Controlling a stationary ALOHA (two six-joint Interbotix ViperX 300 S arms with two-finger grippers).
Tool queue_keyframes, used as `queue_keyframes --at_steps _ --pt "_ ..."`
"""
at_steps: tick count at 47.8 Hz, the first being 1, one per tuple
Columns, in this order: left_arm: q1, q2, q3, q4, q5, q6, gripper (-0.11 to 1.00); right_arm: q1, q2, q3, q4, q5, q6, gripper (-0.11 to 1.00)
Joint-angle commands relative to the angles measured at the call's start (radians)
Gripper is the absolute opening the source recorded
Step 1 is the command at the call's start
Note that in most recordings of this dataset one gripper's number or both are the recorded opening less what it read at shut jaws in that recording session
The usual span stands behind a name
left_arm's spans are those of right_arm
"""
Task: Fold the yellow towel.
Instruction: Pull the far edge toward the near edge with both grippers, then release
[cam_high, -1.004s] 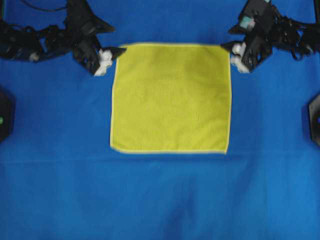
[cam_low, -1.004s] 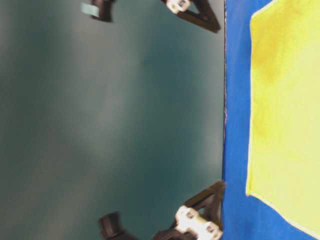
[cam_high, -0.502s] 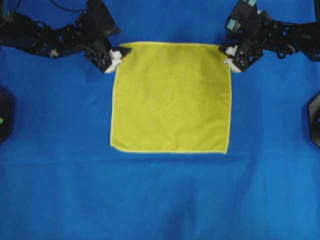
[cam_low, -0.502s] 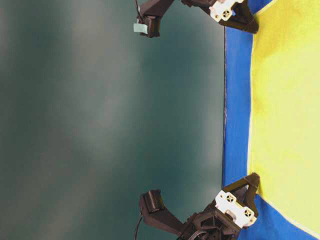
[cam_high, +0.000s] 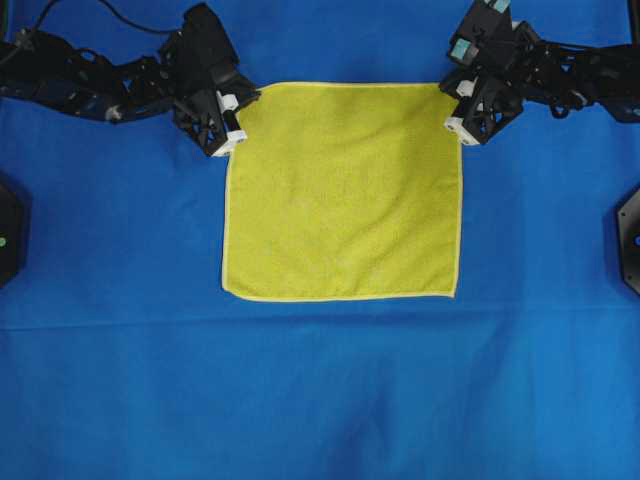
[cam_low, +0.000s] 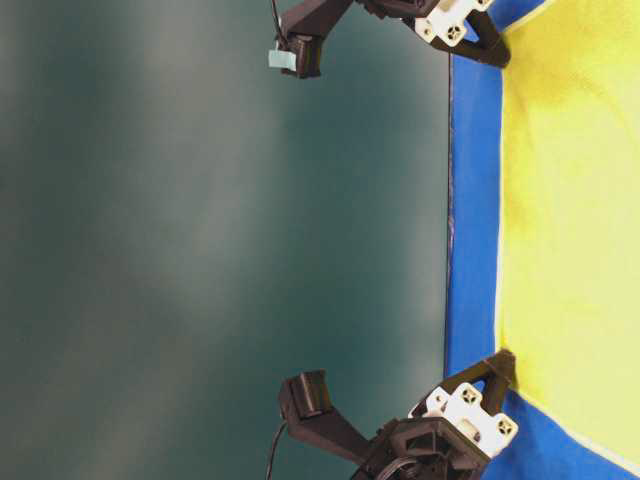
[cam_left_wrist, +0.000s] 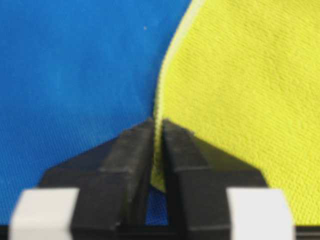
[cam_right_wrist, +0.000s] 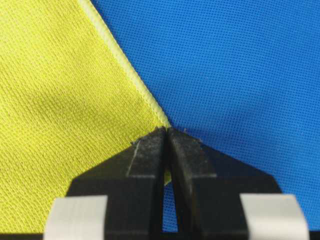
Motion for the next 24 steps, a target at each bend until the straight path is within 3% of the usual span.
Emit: queue_keyframes --at_steps 1,24 --pt "0.006 -0.011 -0.003 -0.002 0.021 0.017 0.01 -0.005 -0.008 -0.012 -0.002 -0.002 -0.002 0.02" --pt "0.005 -0.133 -0.018 -0.002 0.086 0.021 0.01 -0.005 -0.132 0.003 0.0 0.037 0.005 0.02"
